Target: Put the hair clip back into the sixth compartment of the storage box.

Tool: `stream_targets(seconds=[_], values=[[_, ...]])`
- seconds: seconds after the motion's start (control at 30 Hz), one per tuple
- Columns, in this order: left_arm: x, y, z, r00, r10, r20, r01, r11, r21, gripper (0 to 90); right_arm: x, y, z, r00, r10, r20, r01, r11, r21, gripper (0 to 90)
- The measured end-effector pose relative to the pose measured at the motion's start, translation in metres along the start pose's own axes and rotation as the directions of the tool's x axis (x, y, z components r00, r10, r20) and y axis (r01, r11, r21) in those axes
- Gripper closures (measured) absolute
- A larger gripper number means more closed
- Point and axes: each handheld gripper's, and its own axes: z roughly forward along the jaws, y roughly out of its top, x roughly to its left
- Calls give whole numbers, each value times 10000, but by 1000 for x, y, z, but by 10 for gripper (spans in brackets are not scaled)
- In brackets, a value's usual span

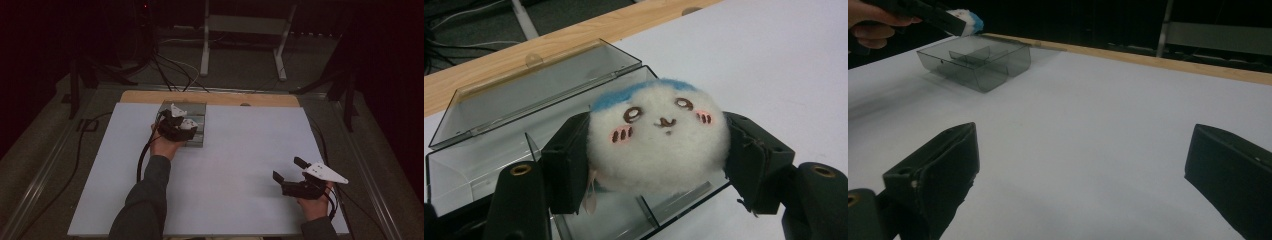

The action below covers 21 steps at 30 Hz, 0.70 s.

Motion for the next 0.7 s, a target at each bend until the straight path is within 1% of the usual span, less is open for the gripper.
stream_targets(seconds=[0.13,0.37,0.7], values=[[0,0,3,10000,15,10,-15,10000,76,344,0,0,0,10000,-3,-7,3,10000,5,10],[1,-1,8,9998,-158,94,156,9998,148,344,0,0,0,10000,-16,-6,16,10000,35,10],[-4,-1,15,9994,-266,233,262,9995,189,343,-1,0,0,10000,-1,15,1,10000,17,10]])
